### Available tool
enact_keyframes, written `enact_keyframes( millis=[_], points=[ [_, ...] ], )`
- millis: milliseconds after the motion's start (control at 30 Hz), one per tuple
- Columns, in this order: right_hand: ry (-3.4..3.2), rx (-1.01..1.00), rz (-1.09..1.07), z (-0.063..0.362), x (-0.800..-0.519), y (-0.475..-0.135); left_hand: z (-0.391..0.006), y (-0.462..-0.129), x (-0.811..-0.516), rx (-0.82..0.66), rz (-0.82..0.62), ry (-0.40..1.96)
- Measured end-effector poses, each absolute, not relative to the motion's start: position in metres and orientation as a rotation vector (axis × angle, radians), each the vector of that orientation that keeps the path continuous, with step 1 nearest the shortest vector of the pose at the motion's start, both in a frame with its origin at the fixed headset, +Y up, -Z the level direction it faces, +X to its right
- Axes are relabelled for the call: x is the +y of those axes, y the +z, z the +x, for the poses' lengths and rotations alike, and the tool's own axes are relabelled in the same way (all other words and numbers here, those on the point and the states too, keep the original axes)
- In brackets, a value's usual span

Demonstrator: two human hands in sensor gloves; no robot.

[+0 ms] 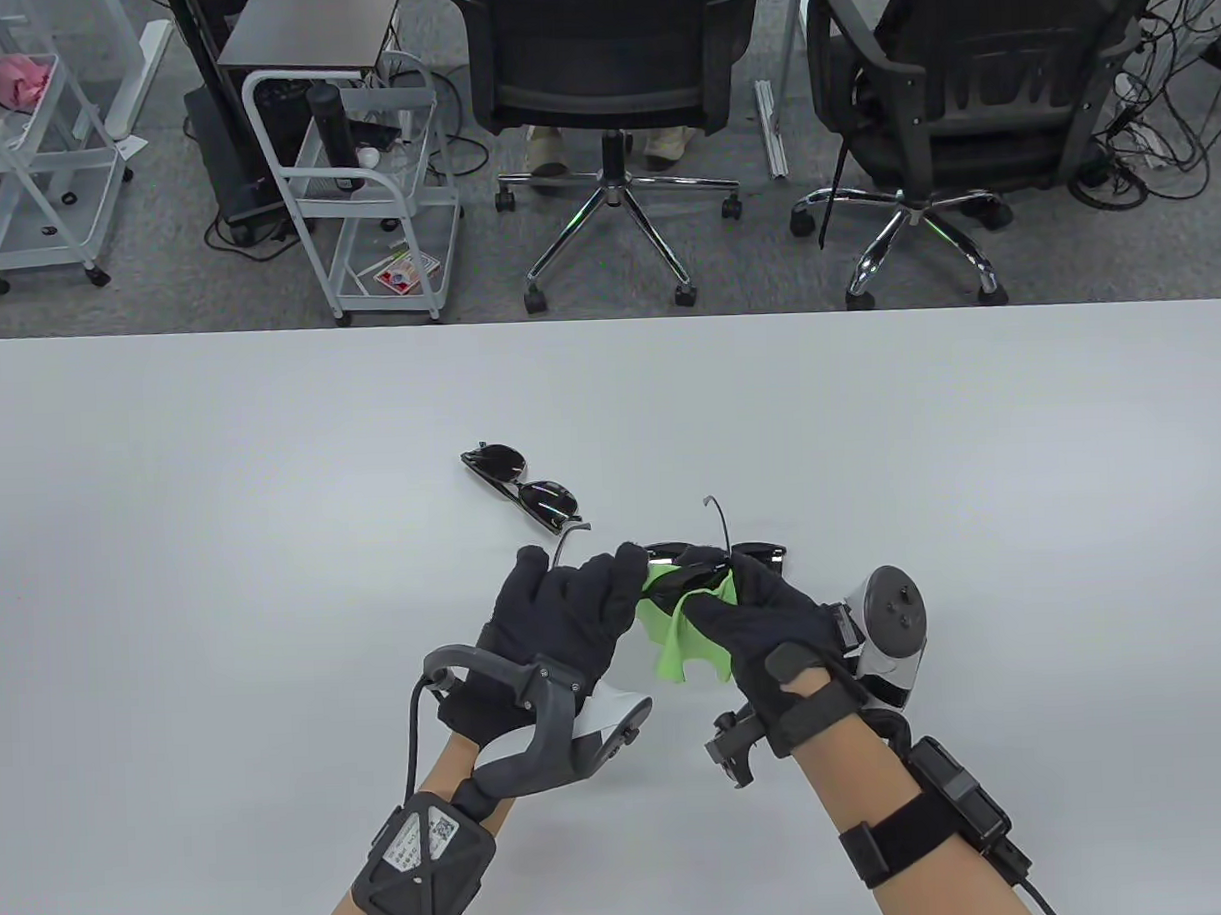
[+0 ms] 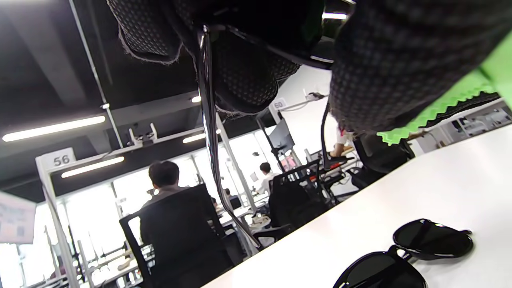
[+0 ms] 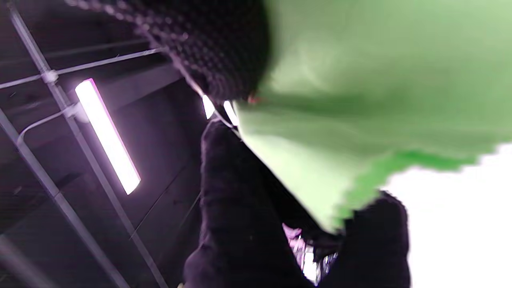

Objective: Dust sunglasses

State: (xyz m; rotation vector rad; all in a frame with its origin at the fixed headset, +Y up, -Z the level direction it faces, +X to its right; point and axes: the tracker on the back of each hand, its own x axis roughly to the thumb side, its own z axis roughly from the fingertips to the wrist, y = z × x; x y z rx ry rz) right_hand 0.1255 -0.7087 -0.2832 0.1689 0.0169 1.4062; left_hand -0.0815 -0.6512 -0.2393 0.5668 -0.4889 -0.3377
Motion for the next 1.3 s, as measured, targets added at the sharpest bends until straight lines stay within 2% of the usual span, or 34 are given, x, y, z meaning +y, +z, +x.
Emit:
enact_keyframes(
  millis=[133, 267, 400, 500, 767, 900, 1033, 1167, 1300],
  points=[
    [1.513, -0.148, 0.154, 0.134, -0.702, -0.281, -0.074, -0.237, -0.652, -0.511, 0.573, -0.328],
    [1.452, -0.165, 0.176, 0.140, -0.697, -0.282, -0.078, -0.239, -0.648, -0.490, 0.553, -0.191],
    [1.421, -0.024, 0.275, 0.142, -0.702, -0.288, -0.092, -0.249, -0.648, -0.429, 0.537, -0.112],
    [1.415, 0.076, 0.323, 0.139, -0.704, -0.291, -0.095, -0.249, -0.650, -0.439, 0.541, -0.133],
    [1.522, -0.173, 0.154, 0.143, -0.697, -0.283, -0.080, -0.238, -0.649, -0.501, 0.570, -0.184],
    [1.494, -0.143, 0.161, 0.144, -0.698, -0.281, -0.080, -0.238, -0.648, -0.499, 0.564, -0.184],
    [1.460, 0.016, 0.329, 0.136, -0.694, -0.284, -0.088, -0.243, -0.649, -0.477, 0.535, -0.151],
    [1.608, -0.181, 0.272, 0.139, -0.685, -0.280, -0.088, -0.243, -0.648, -0.484, 0.546, -0.166],
    [1.554, -0.220, 0.218, 0.144, -0.687, -0.279, -0.083, -0.240, -0.646, -0.503, 0.550, -0.155]
  ],
)
